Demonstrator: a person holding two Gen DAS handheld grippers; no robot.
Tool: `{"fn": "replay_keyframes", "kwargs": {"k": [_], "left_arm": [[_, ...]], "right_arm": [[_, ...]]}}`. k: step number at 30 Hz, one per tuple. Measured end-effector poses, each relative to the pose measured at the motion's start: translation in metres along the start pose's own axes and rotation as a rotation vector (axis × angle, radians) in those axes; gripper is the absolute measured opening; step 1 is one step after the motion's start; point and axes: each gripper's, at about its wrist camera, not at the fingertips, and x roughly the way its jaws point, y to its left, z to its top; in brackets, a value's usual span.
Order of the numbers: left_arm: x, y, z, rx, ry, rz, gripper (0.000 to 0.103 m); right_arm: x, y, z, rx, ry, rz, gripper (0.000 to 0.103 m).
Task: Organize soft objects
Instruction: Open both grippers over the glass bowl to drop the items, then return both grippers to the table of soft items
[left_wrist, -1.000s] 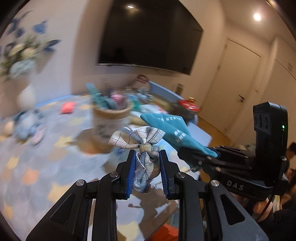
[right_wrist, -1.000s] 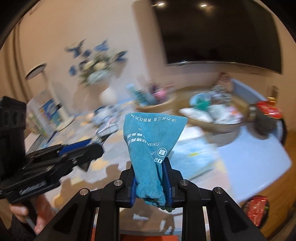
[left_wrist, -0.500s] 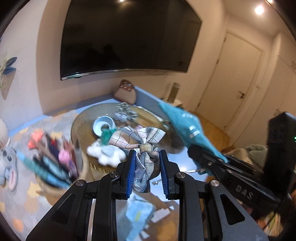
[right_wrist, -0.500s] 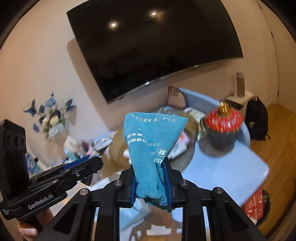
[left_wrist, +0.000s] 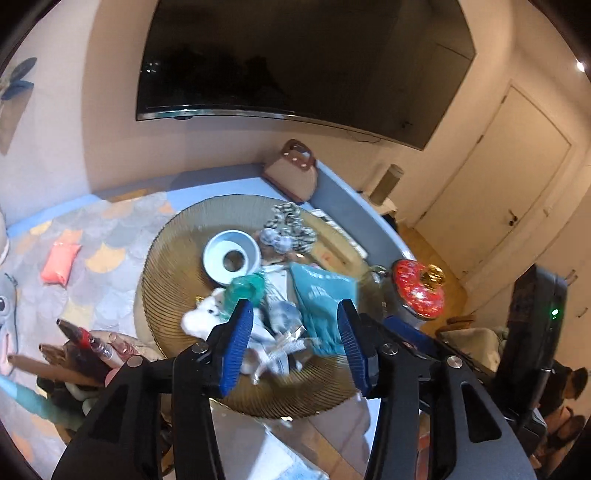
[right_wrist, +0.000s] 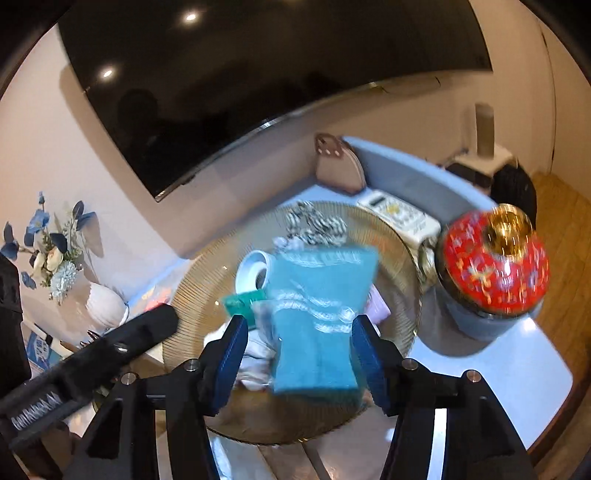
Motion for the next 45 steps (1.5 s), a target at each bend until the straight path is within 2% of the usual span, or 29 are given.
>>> {"fn": "replay_keyframes", "kwargs": {"k": [1, 3, 4, 8, 10, 12, 16, 21, 23, 25, 27, 28, 30, 33, 35, 37, 41, 45], "left_arm": [[-0.006, -0.002, -0.002, -0.001, -0.004, -0.024, 0.056], [-0.015, -0.005, -0.006, -0.009, -0.023, -0.059, 0.079], [-0.023, -0.006, -0.009, -0.013, -0.042, -0.073, 0.082], [-0.055, -0.017, -0.026, 0.030, -0.068, -0.064, 0.082], [-0.071, -0.018, -0.036, 0.050, -0.081, -0.062, 0.082], [-0.090, -0.018, -0.046, 0.067, -0.098, -0.052, 0.082], [-0.129, -0.007, -0.066, 0.074, -0.138, -0.025, 0.083], [-0.170, 0.031, -0.096, 0.007, -0.187, 0.027, 0.083], [-0.183, 0.053, -0.111, -0.038, -0.198, 0.077, 0.083], [-0.192, 0.069, -0.126, -0.046, -0.227, 0.179, 0.089], [-0.198, 0.085, -0.143, -0.029, -0.267, 0.294, 0.102], [-0.201, 0.096, -0.152, -0.038, -0.279, 0.324, 0.102], [-0.200, 0.124, -0.165, -0.093, -0.256, 0.322, 0.102], [-0.185, 0.171, -0.184, -0.206, -0.171, 0.294, 0.102], [-0.177, 0.200, -0.196, -0.253, -0.114, 0.332, 0.102], [-0.170, 0.228, -0.205, -0.289, -0.079, 0.404, 0.102], [-0.171, 0.270, -0.217, -0.331, -0.062, 0.473, 0.102], [-0.172, 0.301, -0.220, -0.376, -0.086, 0.504, 0.102]], "right_arm": [[-0.004, -0.003, -0.003, 0.009, -0.003, 0.017, 0.057], [-0.016, -0.007, -0.009, 0.018, -0.018, 0.038, 0.058], [-0.024, -0.007, -0.012, 0.018, -0.027, 0.042, 0.058], [-0.053, -0.003, -0.021, 0.002, -0.054, 0.062, 0.061], [-0.068, 0.000, -0.028, 0.002, -0.069, 0.080, 0.069], [-0.082, 0.005, -0.036, 0.004, -0.087, 0.109, 0.082], [-0.109, 0.023, -0.054, -0.014, -0.118, 0.160, 0.083], [-0.125, 0.065, -0.083, -0.101, -0.101, 0.211, 0.084], [-0.125, 0.084, -0.097, -0.151, -0.078, 0.234, 0.084], [-0.120, 0.108, -0.114, -0.206, -0.041, 0.253, 0.084], [-0.114, 0.131, -0.130, -0.259, -0.004, 0.254, 0.084], [-0.110, 0.144, -0.138, -0.292, 0.015, 0.249, 0.084], [-0.100, 0.165, -0.153, -0.353, 0.052, 0.237, 0.084], [-0.079, 0.190, -0.177, -0.415, 0.110, 0.231, 0.084], [-0.059, 0.203, -0.191, -0.435, 0.158, 0.227, 0.084], [-0.037, 0.216, -0.204, -0.450, 0.205, 0.225, 0.084], [0.007, 0.243, -0.224, -0.499, 0.261, 0.207, 0.084], [0.040, 0.268, -0.235, -0.570, 0.211, 0.155, 0.084]]}}
